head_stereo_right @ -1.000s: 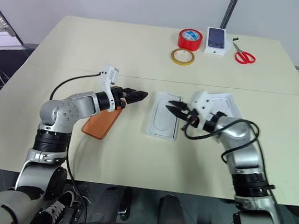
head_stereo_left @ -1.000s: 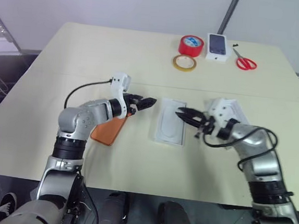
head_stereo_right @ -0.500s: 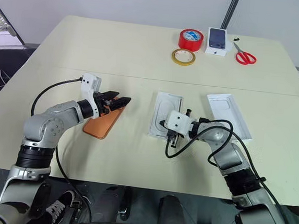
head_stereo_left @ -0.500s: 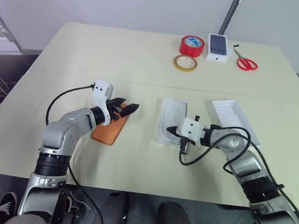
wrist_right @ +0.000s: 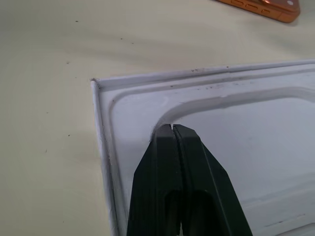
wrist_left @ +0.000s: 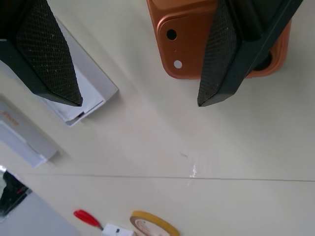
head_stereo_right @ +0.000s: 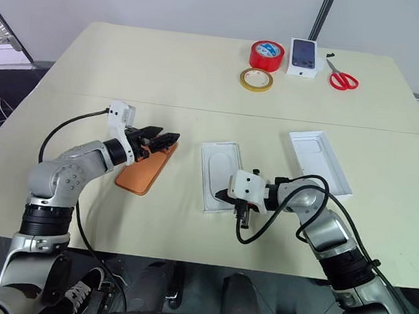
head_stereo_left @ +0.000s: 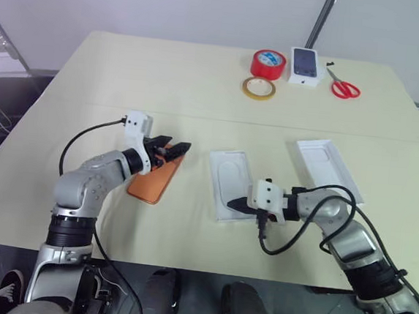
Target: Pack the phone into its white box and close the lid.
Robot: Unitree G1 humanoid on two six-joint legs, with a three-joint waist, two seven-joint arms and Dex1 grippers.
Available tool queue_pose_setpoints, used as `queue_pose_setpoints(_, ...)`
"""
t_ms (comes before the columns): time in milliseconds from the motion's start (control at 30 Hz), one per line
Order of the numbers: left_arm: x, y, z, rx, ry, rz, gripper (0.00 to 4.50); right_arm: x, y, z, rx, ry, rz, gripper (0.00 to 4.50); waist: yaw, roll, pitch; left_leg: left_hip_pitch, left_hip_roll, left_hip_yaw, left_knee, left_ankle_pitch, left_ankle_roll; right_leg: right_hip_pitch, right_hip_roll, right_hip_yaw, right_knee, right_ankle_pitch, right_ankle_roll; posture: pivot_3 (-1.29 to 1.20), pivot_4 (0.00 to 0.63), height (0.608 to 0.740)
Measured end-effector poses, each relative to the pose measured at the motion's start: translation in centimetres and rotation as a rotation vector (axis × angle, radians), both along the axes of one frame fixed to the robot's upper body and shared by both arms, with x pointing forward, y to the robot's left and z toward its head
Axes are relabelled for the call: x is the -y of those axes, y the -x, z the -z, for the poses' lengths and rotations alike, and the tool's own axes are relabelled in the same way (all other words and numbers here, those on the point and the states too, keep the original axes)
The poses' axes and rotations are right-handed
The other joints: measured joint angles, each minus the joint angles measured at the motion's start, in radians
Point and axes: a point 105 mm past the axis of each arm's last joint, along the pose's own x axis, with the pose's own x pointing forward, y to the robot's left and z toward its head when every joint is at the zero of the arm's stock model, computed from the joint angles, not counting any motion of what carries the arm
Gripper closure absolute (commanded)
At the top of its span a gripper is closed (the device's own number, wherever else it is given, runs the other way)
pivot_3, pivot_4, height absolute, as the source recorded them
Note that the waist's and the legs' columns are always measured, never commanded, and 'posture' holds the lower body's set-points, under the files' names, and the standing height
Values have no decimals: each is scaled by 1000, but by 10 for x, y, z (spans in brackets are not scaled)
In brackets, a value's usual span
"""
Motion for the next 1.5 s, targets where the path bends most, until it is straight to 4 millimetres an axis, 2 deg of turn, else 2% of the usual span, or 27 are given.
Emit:
queue_pose_setpoints(200, -27, 3, -7, -80, 62, -24, 570, -8, -34, -28, 134, -96, 103, 4442, -12, 0, 0, 0, 0, 0, -1, 0, -1, -2, 1, 0, 1, 0, 0, 0, 150, 728)
queue_pose_setpoints(267, -43, 5, -9, -95, 57, -48, 570, -6, -44, -30, 176, -88, 141, 4442, -17, 0, 0, 0, 0, 0, -2, 1, -2, -2, 1, 0, 1, 0, 0, 0, 150, 728)
queue_pose_setpoints(367, -68, 9, -11, -136, 71, -97, 570, -6, -52, -22, 169, -93, 188, 4442, -23, 0, 1, 0, 0, 0, -2, 1, -2, -2, 1, 0, 1, 0, 0, 0, 150, 728)
queue_pose_setpoints(467, -81, 23, -7, -230, 120, -86, 570, -26, -51, -29, 153, -181, 174, 4442, -28, 0, 1, 0, 0, 0, -2, 1, -2, -3, 1, 0, 2, 0, 0, 0, 150, 728)
queue_pose_setpoints(600, -86, 40, -1, -339, 172, -36, 570, -48, -50, -50, 141, -268, 166, 4442, -27, 0, 1, 0, 0, 0, -3, 1, -3, -4, 1, 0, 3, 0, 0, 0, 150, 728)
queue_pose_setpoints(733, -97, 48, 6, -395, 147, -40, 570, -81, -39, -67, 136, -329, 108, 4442, -27, 0, 1, 0, 0, -1, -3, 1, -3, -5, 1, 0, 3, 0, 0, 0, 150, 728)
queue_pose_setpoints(800, -96, 50, 9, -403, 113, -14, 570, -96, -32, -62, 104, -284, 68, 4442, -26, 0, 1, 0, 0, 0, -3, 1, -3, -8, 0, 0, 3, 0, 0, 0, 150, 728)
queue_pose_setpoints(867, -99, 49, 10, -396, 93, -3, 570, -106, -26, -45, 43, -206, 51, 4442, -27, 0, 1, 0, 0, 0, -4, 0, -4, -9, -1, 1, 3, 0, -1, 0, 150, 728)
queue_pose_setpoints(1033, -97, 42, 26, -405, 9, 39, 570, -114, -28, -2, -24, -20, 66, 4442, -30, 0, 0, 0, -1, 0, -8, 1, -5, -11, -1, 1, 3, 0, -1, 0, 150, 728)
queue_pose_setpoints(1200, -90, 34, 29, -386, -68, 106, 570, -137, -36, -2, 6, -7, 77, 4442, -30, 1, -1, 1, -1, 1, -14, 5, -8, -15, 0, 2, 4, 1, -3, 0, 150, 728)
queue_pose_setpoints(1500, -82, 28, 37, -423, -67, 177, 570, -150, -44, 2, 30, -3, 91, 4442, -28, 6, -13, 3, -1, 1, -14, 5, -8, -13, 0, 2, 5, 1, -2, 0, 150, 728)
